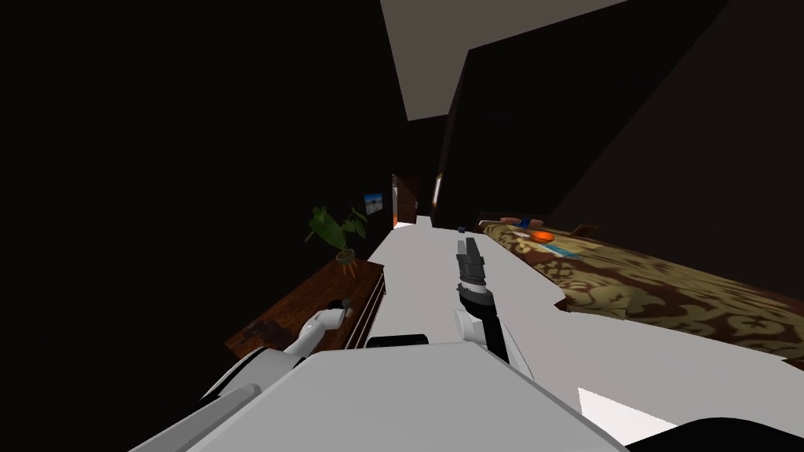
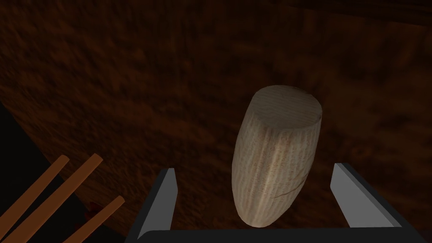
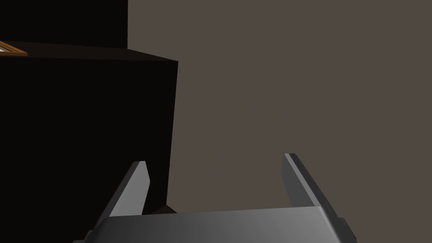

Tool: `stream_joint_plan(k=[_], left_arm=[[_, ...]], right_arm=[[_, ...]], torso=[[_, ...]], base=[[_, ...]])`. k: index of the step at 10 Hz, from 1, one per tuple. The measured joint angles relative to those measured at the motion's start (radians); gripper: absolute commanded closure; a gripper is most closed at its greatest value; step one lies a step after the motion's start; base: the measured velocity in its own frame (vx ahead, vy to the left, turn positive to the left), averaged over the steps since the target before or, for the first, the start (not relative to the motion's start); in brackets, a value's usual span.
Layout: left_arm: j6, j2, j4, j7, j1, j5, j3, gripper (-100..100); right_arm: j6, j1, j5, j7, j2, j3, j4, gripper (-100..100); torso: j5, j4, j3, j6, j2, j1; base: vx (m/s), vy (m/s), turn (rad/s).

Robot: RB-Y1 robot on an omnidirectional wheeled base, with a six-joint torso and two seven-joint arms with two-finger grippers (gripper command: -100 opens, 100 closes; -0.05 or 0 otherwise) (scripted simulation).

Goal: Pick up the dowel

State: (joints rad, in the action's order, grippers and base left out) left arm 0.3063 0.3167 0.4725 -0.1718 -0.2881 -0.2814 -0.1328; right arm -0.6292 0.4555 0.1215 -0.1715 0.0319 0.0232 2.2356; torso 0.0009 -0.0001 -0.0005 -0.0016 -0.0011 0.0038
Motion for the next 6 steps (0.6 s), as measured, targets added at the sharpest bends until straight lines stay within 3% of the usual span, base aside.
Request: stream_joint_plan(k=[3, 4, 5, 6], left_arm=[[-0.028, -0.011, -0.041, 0.027, -0.007, 0.033, 0.025, -100], [-0.054, -0.016, -0.090, 0.029, -0.024, 0.032, 0.031, -100], [-0.060, -0.020, -0.086, 0.044, -0.017, 0.055, 0.045, -100], [-0.073, -0.025, -0.117, 0.056, -0.028, 0.066, 0.055, -100]], right_arm=[[0.000, 0.000, 0.000, 0.000, 0.000, 0.000, 0.000, 0], [0.000, 0.000, 0.000, 0.000, 0.000, 0.000, 0.000, 0], [0.000, 0.000, 0.000, 0.000, 0.000, 0.000, 0.000, 0], [0.000, 0.000, 0.000, 0.000, 0.000, 0.000, 0.000, 0]], torso=[[0.000, 0.000, 0.000, 0.000, -0.001, -0.002], [0.000, 0.000, 0.000, 0.000, -0.001, -0.001], [0.000, 0.000, 0.000, 0.000, -0.001, -0.001], [0.000, 0.000, 0.000, 0.000, 0.000, -0.001]], base=[[-0.006, 0.022, -0.087], [-0.008, 0.040, -0.136], [-0.012, 0.039, -0.129], [-0.006, 0.018, -0.026]])
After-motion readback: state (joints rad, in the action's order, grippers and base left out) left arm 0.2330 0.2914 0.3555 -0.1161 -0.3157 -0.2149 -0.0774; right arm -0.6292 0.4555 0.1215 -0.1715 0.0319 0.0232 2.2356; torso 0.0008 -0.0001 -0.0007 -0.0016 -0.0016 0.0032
